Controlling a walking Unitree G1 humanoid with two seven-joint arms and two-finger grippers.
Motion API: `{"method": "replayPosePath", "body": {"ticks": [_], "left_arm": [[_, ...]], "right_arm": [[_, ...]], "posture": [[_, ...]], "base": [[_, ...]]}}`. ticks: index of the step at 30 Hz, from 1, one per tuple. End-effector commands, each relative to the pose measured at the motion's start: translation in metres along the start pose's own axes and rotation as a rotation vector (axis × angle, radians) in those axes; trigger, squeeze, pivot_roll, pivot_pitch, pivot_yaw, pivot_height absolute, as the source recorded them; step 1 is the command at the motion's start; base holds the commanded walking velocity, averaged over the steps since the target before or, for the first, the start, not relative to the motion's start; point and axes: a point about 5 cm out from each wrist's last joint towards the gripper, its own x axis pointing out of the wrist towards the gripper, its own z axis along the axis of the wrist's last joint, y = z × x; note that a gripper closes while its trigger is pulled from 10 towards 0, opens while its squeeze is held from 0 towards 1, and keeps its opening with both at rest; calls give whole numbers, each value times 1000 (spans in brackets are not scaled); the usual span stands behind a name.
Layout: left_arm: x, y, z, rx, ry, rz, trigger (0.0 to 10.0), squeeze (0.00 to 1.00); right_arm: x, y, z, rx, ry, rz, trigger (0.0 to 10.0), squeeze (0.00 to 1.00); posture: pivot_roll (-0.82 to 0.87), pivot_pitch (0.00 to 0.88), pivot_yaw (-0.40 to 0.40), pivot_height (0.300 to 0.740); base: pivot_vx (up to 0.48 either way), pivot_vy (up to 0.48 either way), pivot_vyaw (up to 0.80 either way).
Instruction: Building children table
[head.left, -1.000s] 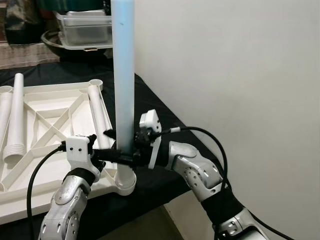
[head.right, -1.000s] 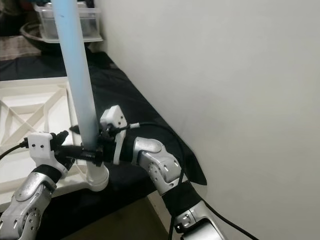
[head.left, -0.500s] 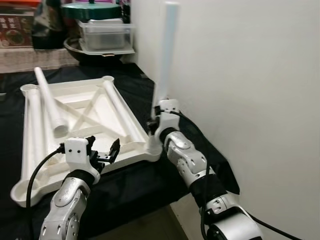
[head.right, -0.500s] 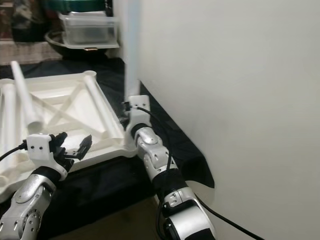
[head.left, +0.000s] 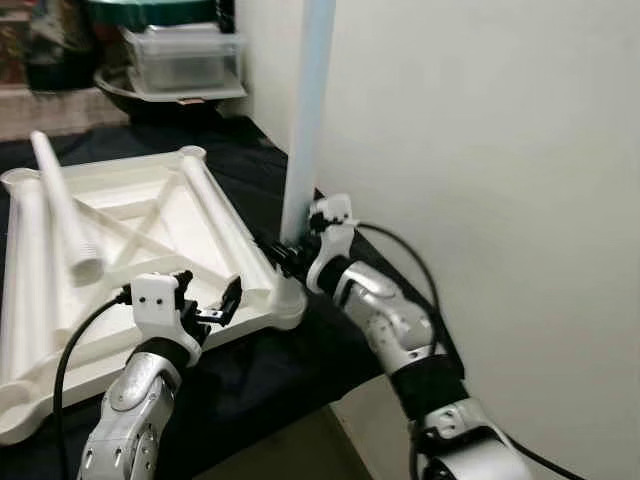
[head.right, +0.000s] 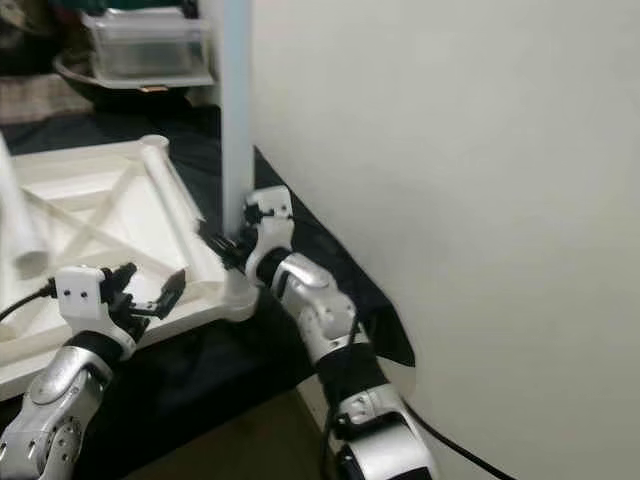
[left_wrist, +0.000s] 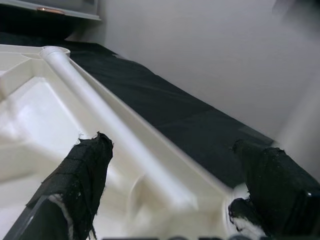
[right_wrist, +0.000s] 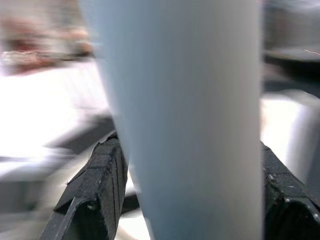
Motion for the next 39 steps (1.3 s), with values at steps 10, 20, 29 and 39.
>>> {"method": "replayPosePath", "body": {"ticks": [10,20,29,39], "left_arm": [[0,-1,-2,0,4,5,10000,0],[-1,-1,-1,0,3,6,10000,0],[1,-1,-1,-3,3,4,10000,0],[2,-1,-1,-4,3,0,10000,0]], "right_arm": [[7,15,-8,-13,83,264,10000,1000],[-6,-52,-42,-41,227,-720,0,894],[-7,-35,-39,-32,168,-794,0,0],[3,-34,-28,-7,97,-672,10000,0]], "posture": [[144,0,-150,740],[140,0,-147,740],[128,0,-136,740],[127,0,-139,740]], "base": [[0,0,0],[0,0,0],[0,0,0],[0,0,0]]}}
